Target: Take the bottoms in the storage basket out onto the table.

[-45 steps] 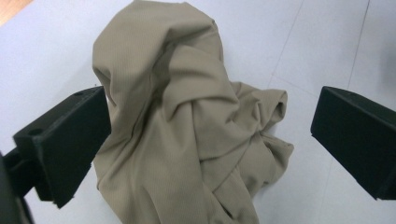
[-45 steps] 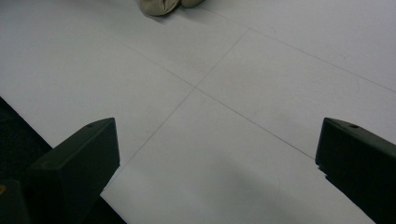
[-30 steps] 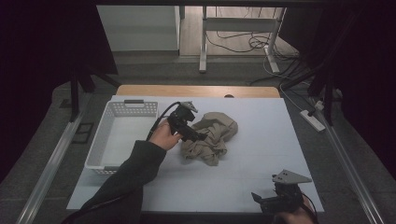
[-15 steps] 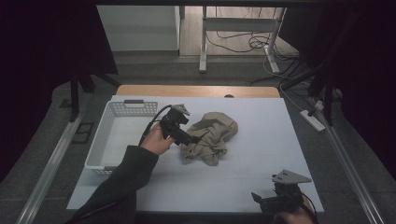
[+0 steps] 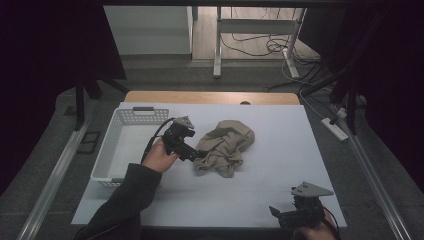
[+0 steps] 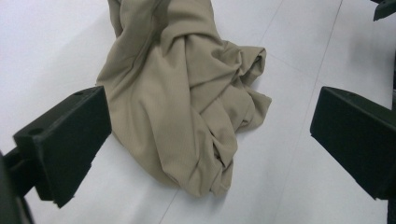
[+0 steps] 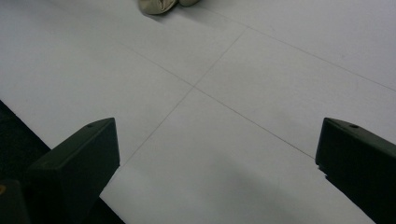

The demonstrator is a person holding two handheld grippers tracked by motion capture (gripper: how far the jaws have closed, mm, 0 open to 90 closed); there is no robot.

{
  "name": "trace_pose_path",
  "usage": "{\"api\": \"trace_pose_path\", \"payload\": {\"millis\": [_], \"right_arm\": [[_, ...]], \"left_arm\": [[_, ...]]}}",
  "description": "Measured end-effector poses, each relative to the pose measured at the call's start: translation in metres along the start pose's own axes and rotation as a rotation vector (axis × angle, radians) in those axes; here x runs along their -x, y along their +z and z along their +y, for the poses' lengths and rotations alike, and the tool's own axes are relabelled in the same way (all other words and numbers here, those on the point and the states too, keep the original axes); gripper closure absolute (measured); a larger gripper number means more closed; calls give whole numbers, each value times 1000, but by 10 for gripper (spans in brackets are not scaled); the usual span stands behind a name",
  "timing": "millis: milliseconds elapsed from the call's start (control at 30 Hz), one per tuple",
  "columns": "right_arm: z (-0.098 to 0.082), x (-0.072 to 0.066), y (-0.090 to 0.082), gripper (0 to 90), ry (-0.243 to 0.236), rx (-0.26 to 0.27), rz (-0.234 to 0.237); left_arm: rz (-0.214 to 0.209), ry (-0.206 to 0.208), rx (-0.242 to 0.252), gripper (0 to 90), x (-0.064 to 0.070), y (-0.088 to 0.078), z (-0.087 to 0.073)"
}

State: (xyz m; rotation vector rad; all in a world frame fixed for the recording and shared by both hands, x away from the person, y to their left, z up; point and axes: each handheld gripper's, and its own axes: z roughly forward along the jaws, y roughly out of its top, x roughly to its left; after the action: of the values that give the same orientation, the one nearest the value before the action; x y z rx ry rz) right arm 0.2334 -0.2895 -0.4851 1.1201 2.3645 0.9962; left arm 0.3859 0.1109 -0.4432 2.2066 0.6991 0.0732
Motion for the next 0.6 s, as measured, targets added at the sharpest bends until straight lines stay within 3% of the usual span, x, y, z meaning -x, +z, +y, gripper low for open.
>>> {"api": "trace_pose_path", "payload": {"millis": [600], "right_arm": [[0, 0, -1, 0, 3, 13, 7]], "left_arm": [[8, -21, 10, 0, 2, -9, -19]]}}
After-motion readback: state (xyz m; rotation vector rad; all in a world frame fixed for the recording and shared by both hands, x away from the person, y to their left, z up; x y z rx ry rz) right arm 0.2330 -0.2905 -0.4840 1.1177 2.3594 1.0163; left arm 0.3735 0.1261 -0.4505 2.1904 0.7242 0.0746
